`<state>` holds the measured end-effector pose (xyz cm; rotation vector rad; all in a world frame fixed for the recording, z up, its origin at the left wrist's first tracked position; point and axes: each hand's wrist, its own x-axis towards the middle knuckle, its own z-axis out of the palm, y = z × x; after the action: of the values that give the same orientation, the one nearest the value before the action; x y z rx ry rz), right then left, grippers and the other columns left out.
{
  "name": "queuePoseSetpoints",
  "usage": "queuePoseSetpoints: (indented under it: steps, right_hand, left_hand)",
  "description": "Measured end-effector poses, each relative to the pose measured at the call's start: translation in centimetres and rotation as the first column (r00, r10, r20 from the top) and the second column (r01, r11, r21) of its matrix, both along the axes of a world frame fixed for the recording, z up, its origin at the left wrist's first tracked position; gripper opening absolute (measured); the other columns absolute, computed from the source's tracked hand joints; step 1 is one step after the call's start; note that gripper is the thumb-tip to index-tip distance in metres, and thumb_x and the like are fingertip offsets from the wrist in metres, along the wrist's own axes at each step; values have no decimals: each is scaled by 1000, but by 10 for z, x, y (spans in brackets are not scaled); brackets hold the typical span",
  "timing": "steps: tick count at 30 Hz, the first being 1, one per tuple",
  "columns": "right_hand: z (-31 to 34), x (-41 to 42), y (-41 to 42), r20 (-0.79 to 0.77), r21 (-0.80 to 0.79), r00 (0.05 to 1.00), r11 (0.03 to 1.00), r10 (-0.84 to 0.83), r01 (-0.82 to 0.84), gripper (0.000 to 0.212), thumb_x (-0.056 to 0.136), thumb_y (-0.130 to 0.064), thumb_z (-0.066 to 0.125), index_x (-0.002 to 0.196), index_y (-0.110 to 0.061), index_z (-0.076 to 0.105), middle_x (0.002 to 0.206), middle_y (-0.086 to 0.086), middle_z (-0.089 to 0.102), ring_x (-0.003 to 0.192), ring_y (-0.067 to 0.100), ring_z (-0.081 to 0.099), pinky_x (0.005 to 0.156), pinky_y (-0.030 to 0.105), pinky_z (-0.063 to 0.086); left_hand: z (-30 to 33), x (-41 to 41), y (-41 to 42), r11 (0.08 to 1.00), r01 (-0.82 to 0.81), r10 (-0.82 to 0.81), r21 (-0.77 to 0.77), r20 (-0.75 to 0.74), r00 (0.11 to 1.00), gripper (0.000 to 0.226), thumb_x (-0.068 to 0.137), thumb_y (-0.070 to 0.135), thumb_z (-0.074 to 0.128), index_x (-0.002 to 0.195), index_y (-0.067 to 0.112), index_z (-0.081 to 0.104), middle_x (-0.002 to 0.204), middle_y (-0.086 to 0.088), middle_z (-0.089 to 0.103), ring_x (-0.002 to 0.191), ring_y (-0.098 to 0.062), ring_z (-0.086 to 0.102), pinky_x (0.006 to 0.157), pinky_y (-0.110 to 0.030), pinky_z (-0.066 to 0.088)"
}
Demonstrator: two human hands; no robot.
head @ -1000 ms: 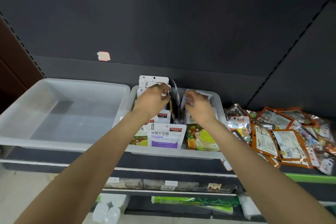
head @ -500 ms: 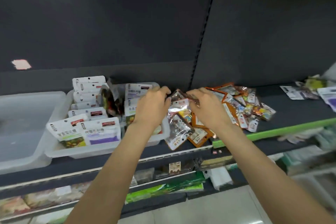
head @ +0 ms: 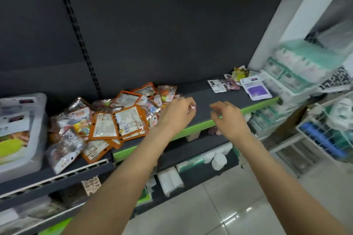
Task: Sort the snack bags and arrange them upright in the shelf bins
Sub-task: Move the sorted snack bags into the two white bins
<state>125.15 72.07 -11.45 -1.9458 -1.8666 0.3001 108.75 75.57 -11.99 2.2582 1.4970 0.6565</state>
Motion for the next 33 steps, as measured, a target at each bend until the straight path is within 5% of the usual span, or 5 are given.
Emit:
queuePoseSetpoints:
  steps: [9,15,20,29,33]
  right_hand:
    - [-9,169,54,-56,22,997,998,-58,59,32,93,-5,51,123,-10,60,118,7,61,99,12,59,75,5,30]
    - [-22,264,133,-13,-28,996,996,-85,84,33,92,-7,52,124,-11,60,121,11,59,105,28,60,90,31,43]
    - [-38,313,200,52,-109,998,993,-30,35,40,95,-14,50,135,-11,48,129,14,51,120,31,47,90,28,33]
    - [-98,383,312,71,-299,978,940,195,-166,67,92,-23,59,148,-19,24,151,7,26,138,26,23,107,42,35]
    - [-121,414,342,144,-390,945,894,294,-219,95,82,-35,71,151,-26,6,159,3,2,146,22,2,117,37,19]
  left_hand:
    - [-15,166,94,982,158,-145,-108,115,983,22,93,22,53,111,20,64,104,1,65,94,-17,60,85,-37,51]
    - [-25,251,172,977,172,-158,-127,111,981,24,92,17,52,112,18,65,105,-2,66,95,-19,61,85,-32,49]
    - [-48,294,223,981,93,-88,-172,33,996,25,94,14,49,113,14,64,116,-6,62,104,-22,59,87,-35,48]
    - [-118,325,291,919,-203,148,-338,-181,972,53,95,23,52,144,16,34,148,-10,35,136,-29,32,109,-38,32]
    - [-142,326,306,836,-459,400,-299,-238,885,64,96,32,50,150,16,20,159,-10,9,145,-28,12,116,-41,21]
